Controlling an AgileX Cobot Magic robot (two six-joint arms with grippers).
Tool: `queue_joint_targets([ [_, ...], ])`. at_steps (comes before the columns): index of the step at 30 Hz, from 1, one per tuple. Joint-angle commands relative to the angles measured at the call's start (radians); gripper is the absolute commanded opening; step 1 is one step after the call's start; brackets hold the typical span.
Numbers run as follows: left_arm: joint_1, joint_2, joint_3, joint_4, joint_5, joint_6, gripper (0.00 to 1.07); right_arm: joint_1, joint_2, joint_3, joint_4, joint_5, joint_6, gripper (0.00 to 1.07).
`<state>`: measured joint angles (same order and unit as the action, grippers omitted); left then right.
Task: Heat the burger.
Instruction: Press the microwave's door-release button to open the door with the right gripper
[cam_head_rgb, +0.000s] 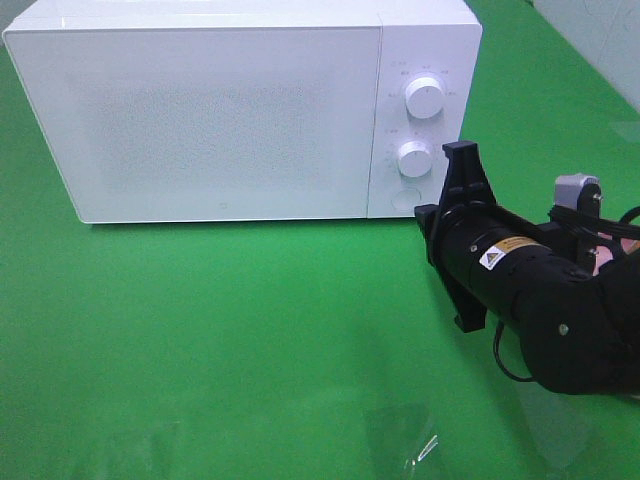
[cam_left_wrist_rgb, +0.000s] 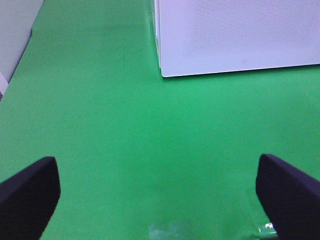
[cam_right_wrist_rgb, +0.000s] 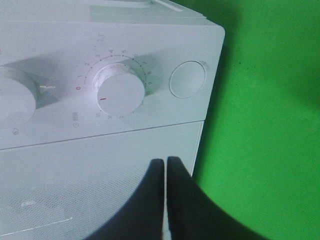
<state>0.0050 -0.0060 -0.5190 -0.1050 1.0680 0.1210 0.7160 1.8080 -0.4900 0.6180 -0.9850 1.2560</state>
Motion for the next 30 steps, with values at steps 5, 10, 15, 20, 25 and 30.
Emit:
queue_joint_targets([
  [5,-0.007,-0.023,0.002,-0.005,0.003,-0.001,1.00,-0.019,0.052,-0.048,-0.022,0.017,0.009,0.00],
  [10,-0.007,-0.023,0.002,-0.005,0.003,-0.001,1.00,-0.028,0.101,-0.074,-0.040,0.030,0.031,0.00],
  [15,-0.007,-0.023,0.002,-0.005,0.003,-0.001,1.00,-0.055,0.129,-0.088,-0.056,0.040,0.043,0.00],
  [20,-0.007,-0.023,0.002,-0.005,0.003,-0.001,1.00,-0.088,0.136,-0.102,-0.083,0.055,0.056,0.00],
  [25,-0.007,-0.023,0.002,-0.005,0.003,-0.001,1.00,-0.121,0.138,-0.132,-0.095,0.060,0.058,0.00],
  [30,-0.007,-0.023,0.002,-0.005,0.003,-0.001,1.00,-0.170,0.139,-0.170,-0.120,0.092,0.043,0.00],
])
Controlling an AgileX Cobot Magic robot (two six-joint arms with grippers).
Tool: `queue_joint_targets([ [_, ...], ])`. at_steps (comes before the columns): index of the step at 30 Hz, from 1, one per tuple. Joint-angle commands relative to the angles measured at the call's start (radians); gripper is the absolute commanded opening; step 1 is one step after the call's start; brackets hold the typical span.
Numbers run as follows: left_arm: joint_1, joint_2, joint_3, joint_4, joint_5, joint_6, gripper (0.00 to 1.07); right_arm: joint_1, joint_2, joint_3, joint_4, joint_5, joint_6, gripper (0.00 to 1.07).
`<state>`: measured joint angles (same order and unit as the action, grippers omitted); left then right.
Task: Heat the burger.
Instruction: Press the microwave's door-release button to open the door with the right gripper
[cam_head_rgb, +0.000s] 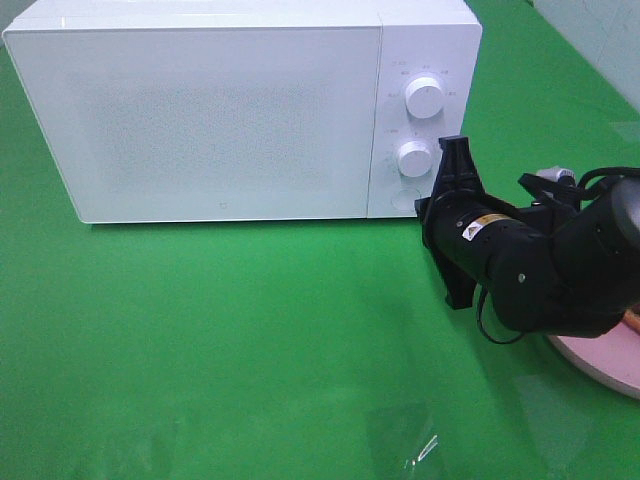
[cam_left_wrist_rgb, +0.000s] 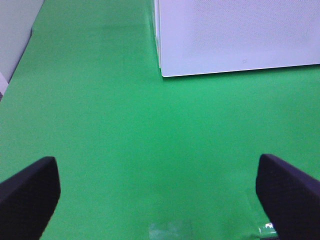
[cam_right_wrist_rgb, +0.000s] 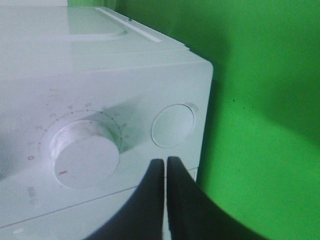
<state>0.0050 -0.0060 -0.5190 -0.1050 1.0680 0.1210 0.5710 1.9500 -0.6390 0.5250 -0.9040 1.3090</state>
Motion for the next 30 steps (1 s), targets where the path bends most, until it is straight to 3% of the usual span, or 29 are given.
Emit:
queue_joint_targets([
  [1,-0.007,-0.023,0.002,-0.005,0.003,-0.001,1.00,-0.025,-0.003,-0.021,-0.027,0.011,-0.010,0.00],
  [7,-0.007,-0.023,0.002,-0.005,0.003,-0.001,1.00,-0.047,0.055,-0.087,-0.102,0.022,0.050,0.00],
  [25,-0.007,-0.016,0.002,-0.004,0.003,-0.001,1.00,-0.048,0.174,-0.173,-0.086,0.015,0.080,0.00],
  [30,-0.007,-0.016,0.002,-0.004,0.003,-0.001,1.00,-0.048,0.204,-0.198,-0.033,-0.006,0.069,0.00],
])
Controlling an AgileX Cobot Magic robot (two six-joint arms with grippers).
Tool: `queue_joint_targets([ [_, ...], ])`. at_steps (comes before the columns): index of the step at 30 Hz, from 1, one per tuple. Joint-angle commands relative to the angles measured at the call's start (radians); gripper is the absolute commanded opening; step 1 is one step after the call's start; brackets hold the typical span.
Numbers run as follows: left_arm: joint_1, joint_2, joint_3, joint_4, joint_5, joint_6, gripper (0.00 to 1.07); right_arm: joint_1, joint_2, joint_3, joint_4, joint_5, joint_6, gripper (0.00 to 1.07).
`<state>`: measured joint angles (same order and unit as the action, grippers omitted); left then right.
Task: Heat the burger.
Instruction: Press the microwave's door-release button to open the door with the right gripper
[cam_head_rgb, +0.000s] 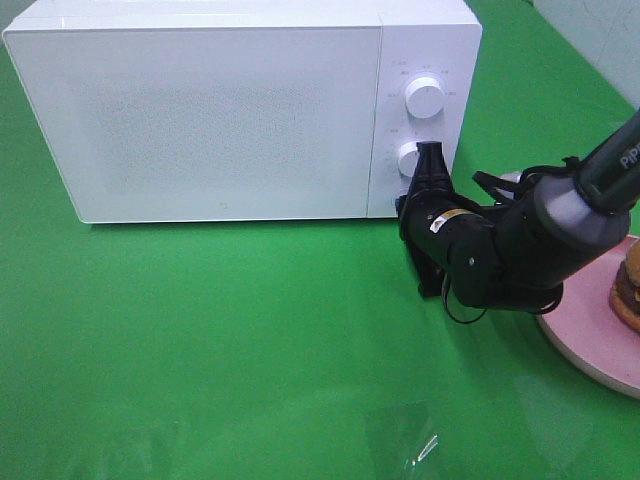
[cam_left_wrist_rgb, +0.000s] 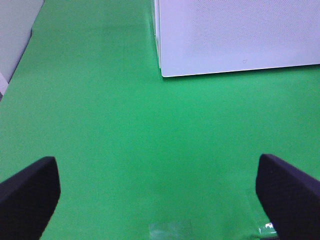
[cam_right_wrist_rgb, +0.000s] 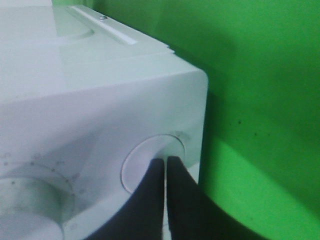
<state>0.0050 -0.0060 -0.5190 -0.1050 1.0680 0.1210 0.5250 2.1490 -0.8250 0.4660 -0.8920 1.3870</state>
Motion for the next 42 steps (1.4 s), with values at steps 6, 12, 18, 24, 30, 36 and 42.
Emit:
queue_joint_targets([
  [6,-0.007,-0.016,0.002,-0.004,0.003,-0.001,1.00,-0.002,0.005,-0.012,0.062,-0.083,-0.035,0.00],
  [12,-0.007,-0.016,0.002,-0.004,0.003,-0.001,1.00,-0.002,0.005,-0.022,0.062,-0.102,-0.051,0.00],
  [18,-0.007,-0.016,0.002,-0.004,0.003,-0.001,1.00,-0.002,0.006,-0.059,0.088,-0.153,-0.088,0.00],
  [24,-0.007,-0.016,0.002,-0.004,0.003,-0.001,1.00,-0.002,0.006,-0.076,0.096,-0.209,-0.118,0.00],
  [30,-0.007,-0.016,0.002,-0.004,0.003,-0.001,1.00,-0.002,0.042,-0.105,0.090,-0.318,-0.146,0.00],
  [36,-0.007,-0.016,0.002,-0.004,0.003,-0.001,1.00,-0.002,0.059,-0.115,0.094,-0.332,-0.136,0.00],
  [42,-0.007,-0.016,0.002,-0.004,0.003,-0.001,1.00,-0.002,0.075,-0.136,0.094,-0.324,-0.145,0.00],
])
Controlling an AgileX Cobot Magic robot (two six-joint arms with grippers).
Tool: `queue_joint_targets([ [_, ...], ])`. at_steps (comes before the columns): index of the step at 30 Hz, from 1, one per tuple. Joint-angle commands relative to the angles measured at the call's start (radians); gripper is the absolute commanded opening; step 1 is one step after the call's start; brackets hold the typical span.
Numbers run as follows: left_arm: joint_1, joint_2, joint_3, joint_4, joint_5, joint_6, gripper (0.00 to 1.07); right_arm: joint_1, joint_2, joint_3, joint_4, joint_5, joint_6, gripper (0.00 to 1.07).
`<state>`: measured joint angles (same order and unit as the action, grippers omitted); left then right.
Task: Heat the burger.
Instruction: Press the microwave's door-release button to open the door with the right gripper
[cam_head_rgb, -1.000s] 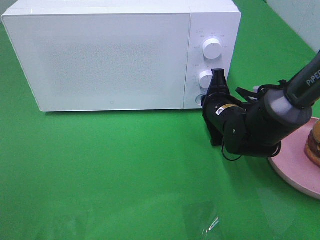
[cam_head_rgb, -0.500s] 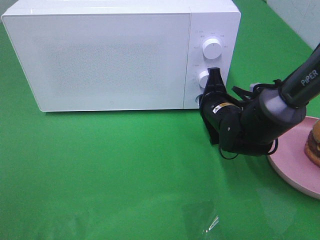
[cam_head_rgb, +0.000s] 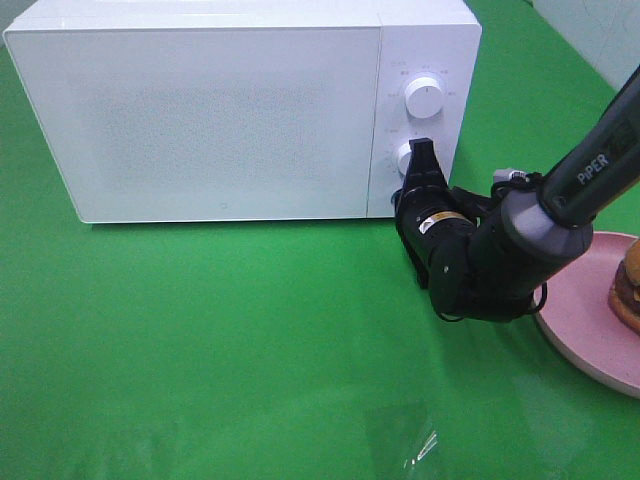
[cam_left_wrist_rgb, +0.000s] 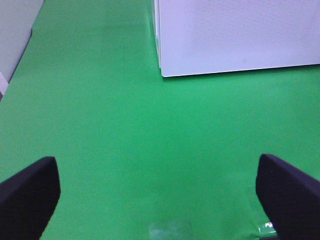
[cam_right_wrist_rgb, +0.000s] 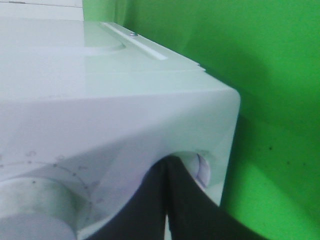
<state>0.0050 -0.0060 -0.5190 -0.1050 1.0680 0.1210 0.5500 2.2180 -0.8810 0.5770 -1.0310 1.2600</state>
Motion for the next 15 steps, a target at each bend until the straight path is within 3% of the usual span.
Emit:
queue_joint_targets([
  [1,-0.007,-0.016,0.002,-0.004,0.003,-0.001,1.00,-0.027,0.006,-0.080,-0.017,-0.185,-0.018,0.00],
  [4,-0.007,-0.016,0.002,-0.004,0.003,-0.001,1.00,-0.028,0.027,-0.118,-0.026,-0.178,-0.021,0.00],
  [15,-0.007,-0.016,0.002,-0.004,0.003,-0.001,1.00,-0.026,0.002,-0.105,-0.045,-0.112,-0.022,0.00],
])
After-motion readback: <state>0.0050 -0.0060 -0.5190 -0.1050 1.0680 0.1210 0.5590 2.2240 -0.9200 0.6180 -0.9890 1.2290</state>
